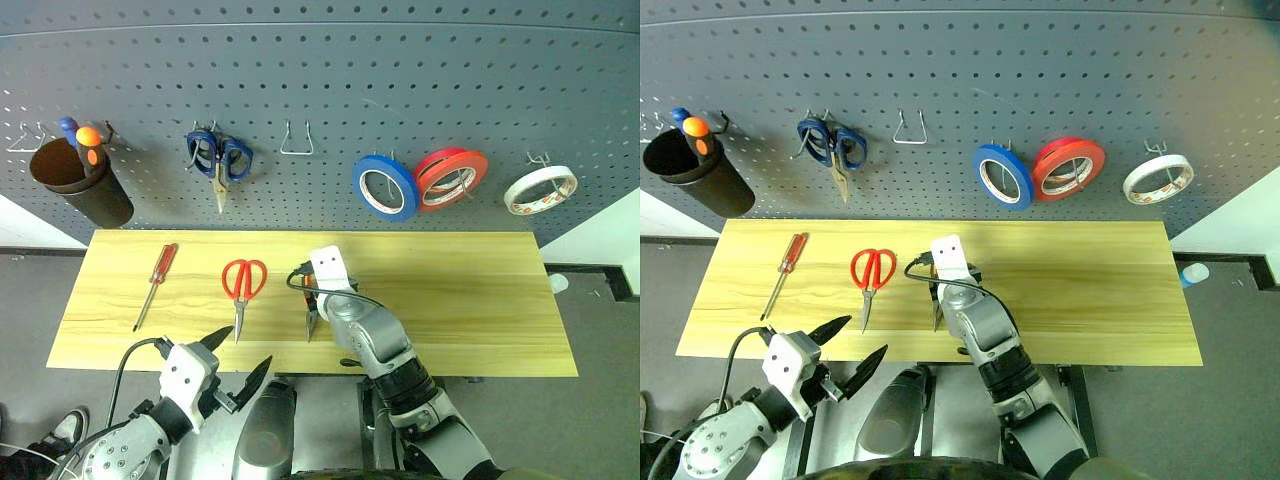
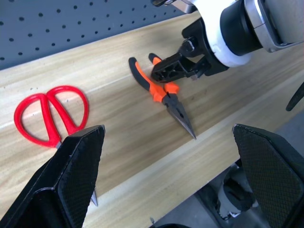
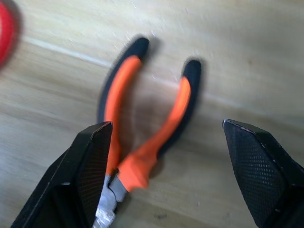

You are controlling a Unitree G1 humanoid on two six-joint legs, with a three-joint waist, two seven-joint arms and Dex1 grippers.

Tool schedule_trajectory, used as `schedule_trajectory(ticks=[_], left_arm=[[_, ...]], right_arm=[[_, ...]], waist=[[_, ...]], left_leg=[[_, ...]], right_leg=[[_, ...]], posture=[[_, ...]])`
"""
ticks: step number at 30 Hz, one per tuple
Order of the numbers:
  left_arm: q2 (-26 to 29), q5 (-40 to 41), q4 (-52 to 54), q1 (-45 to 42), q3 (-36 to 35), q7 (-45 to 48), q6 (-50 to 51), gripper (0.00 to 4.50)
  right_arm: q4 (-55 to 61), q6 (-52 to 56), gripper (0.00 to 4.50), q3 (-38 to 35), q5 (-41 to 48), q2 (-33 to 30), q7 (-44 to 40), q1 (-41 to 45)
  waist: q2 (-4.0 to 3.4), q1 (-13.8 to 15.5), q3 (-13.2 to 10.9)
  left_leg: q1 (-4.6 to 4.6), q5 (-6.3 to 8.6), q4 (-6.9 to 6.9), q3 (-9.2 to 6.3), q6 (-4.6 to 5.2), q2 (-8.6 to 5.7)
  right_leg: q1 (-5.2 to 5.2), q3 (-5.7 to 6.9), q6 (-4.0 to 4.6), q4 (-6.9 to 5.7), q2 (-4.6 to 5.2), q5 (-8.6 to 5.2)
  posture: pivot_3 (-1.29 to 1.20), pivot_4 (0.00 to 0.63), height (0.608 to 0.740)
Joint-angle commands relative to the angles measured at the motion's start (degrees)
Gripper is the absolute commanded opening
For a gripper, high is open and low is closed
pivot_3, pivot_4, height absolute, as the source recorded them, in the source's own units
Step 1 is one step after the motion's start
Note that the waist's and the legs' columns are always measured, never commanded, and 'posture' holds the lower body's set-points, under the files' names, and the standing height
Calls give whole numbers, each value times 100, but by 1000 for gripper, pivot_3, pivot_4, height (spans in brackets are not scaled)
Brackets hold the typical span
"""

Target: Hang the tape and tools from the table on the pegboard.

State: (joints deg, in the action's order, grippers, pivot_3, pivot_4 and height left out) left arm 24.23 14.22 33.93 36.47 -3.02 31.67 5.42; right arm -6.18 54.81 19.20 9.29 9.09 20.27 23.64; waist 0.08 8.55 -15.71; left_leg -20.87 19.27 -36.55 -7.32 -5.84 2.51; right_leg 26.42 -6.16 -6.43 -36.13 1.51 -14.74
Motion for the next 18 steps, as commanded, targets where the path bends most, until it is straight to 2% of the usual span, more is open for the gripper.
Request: schedule_trajectory(ticks=[1, 18], left_arm=[[21, -26, 233, 133, -5, -22, -51, 4500], [18, -69, 400, 252, 91, -137, 46, 4500]], right_arm=[[225, 119, 3855, 132, 286, 1451, 165, -599], [194, 229, 3855, 313, 818, 1393, 419, -532]], waist=[[-1, 1, -8], [-7, 3, -61]], left_leg=[[-2, 0, 0, 0, 0, 0], [-9, 0, -1, 0, 0, 0]], right_leg=[[2, 0, 0, 0, 0, 0], [6, 0, 0, 1, 0, 0]], posture=[[442, 303, 740], [455, 317, 740]])
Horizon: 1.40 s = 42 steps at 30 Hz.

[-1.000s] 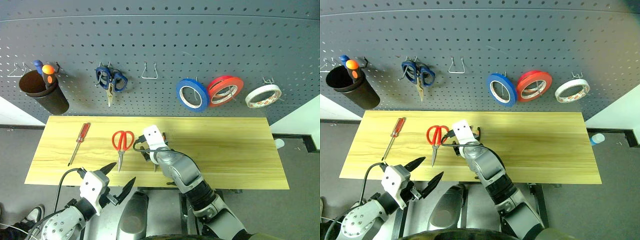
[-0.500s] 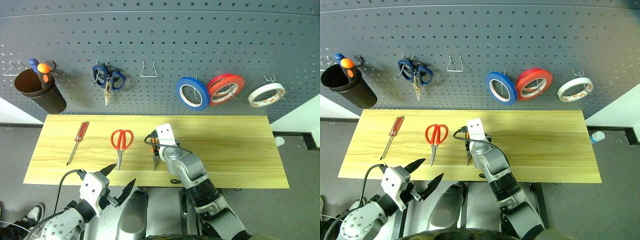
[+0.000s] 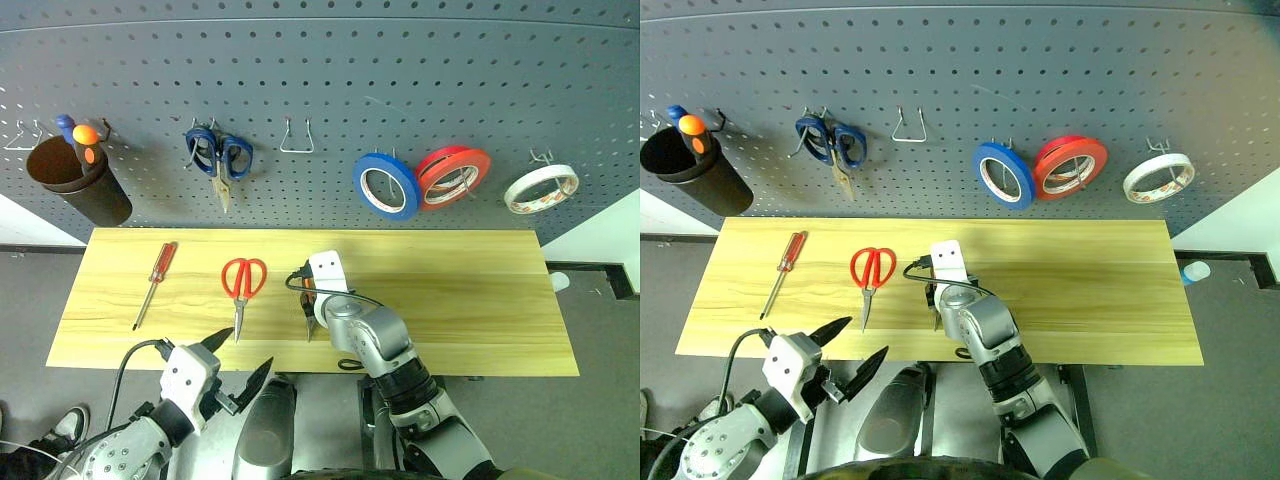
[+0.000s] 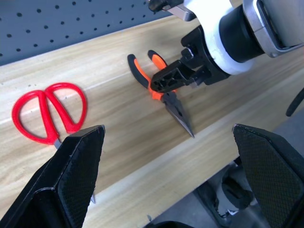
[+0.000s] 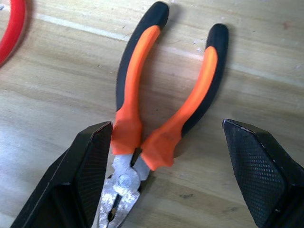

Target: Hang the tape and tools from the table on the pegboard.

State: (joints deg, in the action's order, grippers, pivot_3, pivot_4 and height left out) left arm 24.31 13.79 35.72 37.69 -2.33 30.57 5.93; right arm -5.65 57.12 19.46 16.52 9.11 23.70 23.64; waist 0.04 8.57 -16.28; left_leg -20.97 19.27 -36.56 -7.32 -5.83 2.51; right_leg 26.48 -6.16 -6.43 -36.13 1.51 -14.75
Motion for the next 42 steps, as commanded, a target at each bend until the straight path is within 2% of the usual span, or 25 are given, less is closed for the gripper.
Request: schedule_trajectory(ticks=[1, 13, 26, 36, 39, 42], left_arm=[[10, -29, 248, 156, 24, -39, 2, 4500], [-29, -84, 498, 507, 93, -169, -1, 4500], [-135, -145, 1068, 1324, 179, -430, -16, 4500], [-260, -315, 1225, 1798, 387, -603, -153, 4500], [-267, -326, 1217, 1794, 407, -625, -154, 4500], [-269, -319, 1194, 1753, 397, -627, -142, 4500]], right_arm=[[124, -8, 3855, 292, 113, 1400, 95, -529], [112, 44, 3855, 326, 289, 1384, 230, -481], [174, 208, 3855, 380, 437, 1331, 341, -643], [218, 303, 3855, 431, 453, 1205, 297, -666], [223, 303, 3277, 428, 451, 1189, 288, -653], [202, 279, 2288, 414, 444, 1176, 279, -635]], waist=[[-4, 2, -7], [-5, 1, -43], [15, -6, -290], [20, -14, -407], [19, -15, -413], [17, -14, -421]], left_leg=[[-2, 0, 0, 0, 0, 0], [-33, 0, -4, 0, 0, 0], [-42, 1, -22, -2, 1, 1], [-44, 1, -30, -3, 2, 1], [-45, 1, -30, -3, 1, 1], [-47, 1, -30, -3, 1, 1]], right_leg=[[1, 0, 0, 0, 0, 0], [27, 1, -1, 0, 1, 1], [31, 0, -1, -5, 1, -1], [31, -1, -4, -6, 1, -5], [31, -1, -10, -6, 1, -8], [32, -1, -31, -6, 1, -21]], posture=[[456, 320, 740], [461, 336, 740], [474, 396, 740], [472, 409, 740], [470, 409, 740], [472, 406, 740]])
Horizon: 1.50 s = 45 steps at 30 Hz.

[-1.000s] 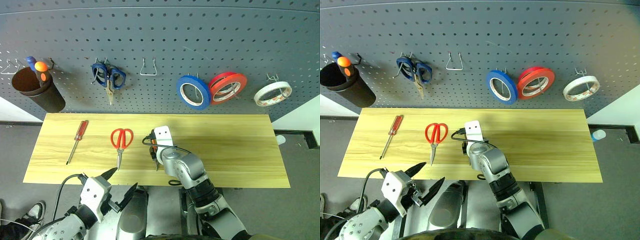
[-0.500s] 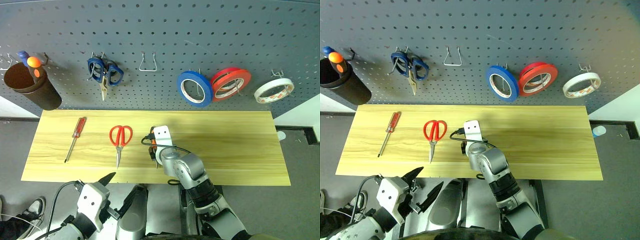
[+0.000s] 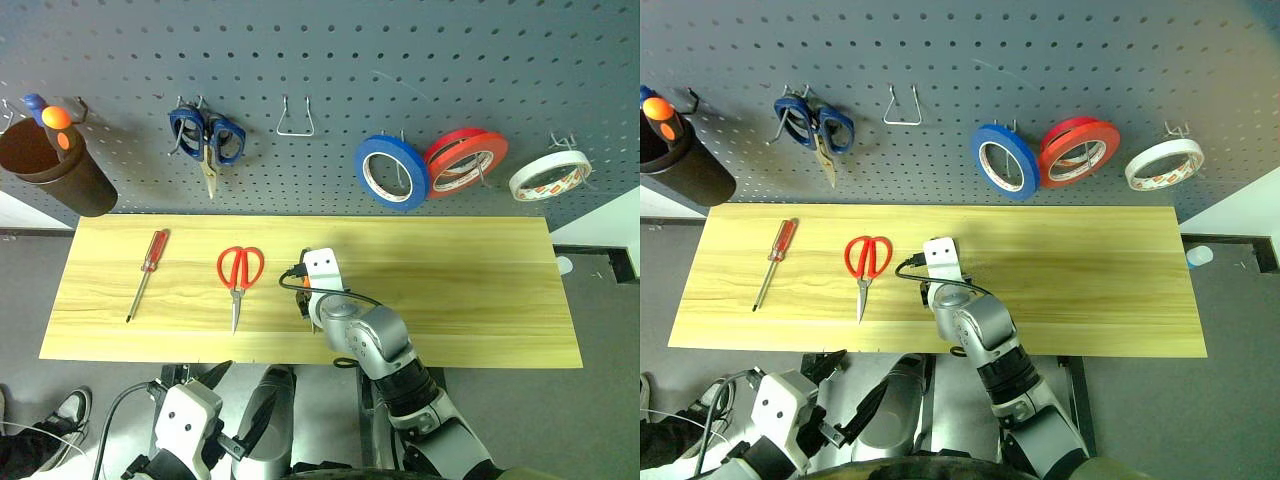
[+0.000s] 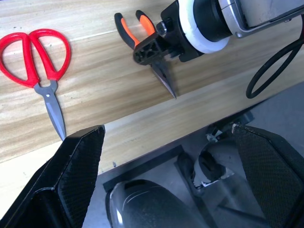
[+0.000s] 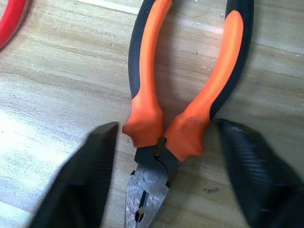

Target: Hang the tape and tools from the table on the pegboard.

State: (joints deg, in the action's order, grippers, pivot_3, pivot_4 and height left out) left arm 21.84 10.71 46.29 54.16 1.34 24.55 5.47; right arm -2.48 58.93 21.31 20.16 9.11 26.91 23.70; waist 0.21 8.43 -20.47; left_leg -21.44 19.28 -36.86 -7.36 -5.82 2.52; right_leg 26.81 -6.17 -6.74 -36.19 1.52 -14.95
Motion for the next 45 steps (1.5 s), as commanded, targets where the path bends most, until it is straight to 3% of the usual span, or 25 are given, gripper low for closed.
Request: schedule_trajectory(ticks=[1, 13, 20, 31, 35, 45], left_arm=[[-22, -12, 135, 100, 29, -24, -95, 4500], [3, 30, -60, -180, 5, 66, -144, 4500], [64, 96, -368, -656, -21, 237, -219, 4500], [84, 234, -1046, -1783, -48, 489, -405, 4500], [81, 278, -1437, -2298, -93, 637, -563, 4500], [-47, 293, -2283, -3202, -37, 873, -1121, 4500]], right_arm=[[-116, 94, 2058, 227, 81, 1171, -42, -641], [164, -198, 2048, 379, 120, 789, -502, -671], [799, -411, 2048, 657, -44, 38, -1198, -779], [1804, -1333, 2048, 614, -512, -1182, -2603, -1146], [1941, -1921, 2048, 435, -702, -1561, -3052, -1292], [2237, -3058, 2048, -493, -677, -1847, -3851, -1598]], waist=[[-1, 1, -3], [-2, -1, -6], [3, 31, -2], [42, 32, 33], [95, 107, 147], [107, 232, 588]], left_leg=[[-1, 0, 0, 0, 0, 0], [-9, 0, 1, 0, 0, 0], [-87, -23, -14, -2, -42, 0], [-91, -35, -26, -2, -65, -1], [-91, -38, -27, 1, -70, -2], [-42, -42, -31, 14, -78, -3]], right_leg=[[1, 0, 0, 0, 0, 0], [9, 0, -3, 0, 0, -2], [75, 9, 2, -2, 3, 28], [67, 10, 10, 0, 4, 39], [62, 11, -4, 6, 7, 56], [9, 10, 3, 11, 7, 81]], posture=[[472, 406, 740], [460, 383, 740], [443, 345, 740], [415, 261, 740], [399, 215, 740], [380, 125, 740]])
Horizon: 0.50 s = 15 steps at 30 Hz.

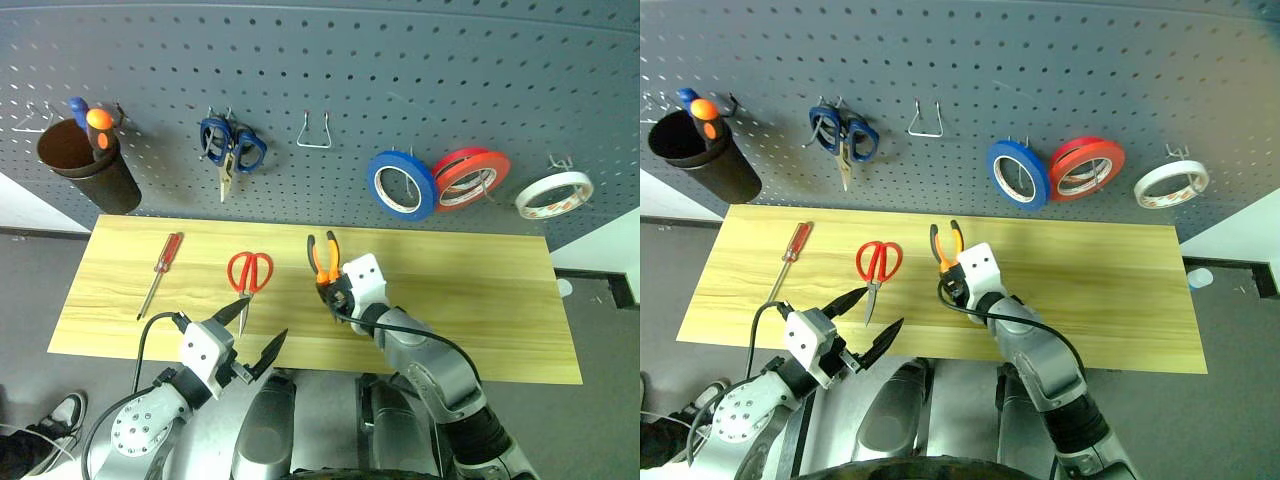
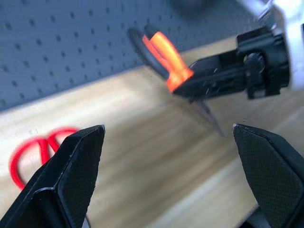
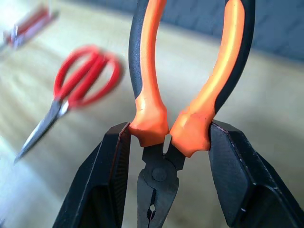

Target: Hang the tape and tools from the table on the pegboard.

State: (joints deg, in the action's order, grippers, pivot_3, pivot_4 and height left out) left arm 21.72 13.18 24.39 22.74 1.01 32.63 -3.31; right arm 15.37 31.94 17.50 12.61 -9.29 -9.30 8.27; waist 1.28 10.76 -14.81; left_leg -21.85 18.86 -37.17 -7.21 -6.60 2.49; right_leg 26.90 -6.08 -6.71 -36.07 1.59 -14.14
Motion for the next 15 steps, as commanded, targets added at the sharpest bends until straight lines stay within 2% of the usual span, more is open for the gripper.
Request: schedule_trajectory(ticks=[1, 7, 9, 15], left_arm=[[-42, 41, -169, -128, -1, 72, -270, 4500], [-109, 6, -681, -652, 27, 107, -400, 4500], [-140, -6, -810, -843, 47, 110, -416, 4500], [-223, 97, -1038, -1154, -18, 158, -524, 4500]], right_arm=[[519, -450, 2048, -186, 113, 2, -306, -73], [936, -853, 2048, -356, 250, 39, -730, -76], [1033, -922, 2048, -392, 272, 73, -774, -49], [1302, -1095, 2048, -429, 269, 218, -810, 134]], waist=[[-2, -5, 70], [-15, -27, 328], [-29, -50, 393], [-39, -82, 545]], left_leg=[[36, 1, 4, 1, 2, 0], [86, 10, 2, 1, 19, 0], [154, 15, 10, 1, 28, 1], [221, 14, 4, 1, 28, 0]], right_leg=[[-31, -1, 0, 3, -1, 0], [-84, -3, 1, -1, -3, 0], [-150, -2, 3, 5, -5, -1], [-218, -6, 21, 6, -5, -11]], posture=[[378, 121, 740], [360, 82, 740], [355, 75, 740], [346, 58, 740]])
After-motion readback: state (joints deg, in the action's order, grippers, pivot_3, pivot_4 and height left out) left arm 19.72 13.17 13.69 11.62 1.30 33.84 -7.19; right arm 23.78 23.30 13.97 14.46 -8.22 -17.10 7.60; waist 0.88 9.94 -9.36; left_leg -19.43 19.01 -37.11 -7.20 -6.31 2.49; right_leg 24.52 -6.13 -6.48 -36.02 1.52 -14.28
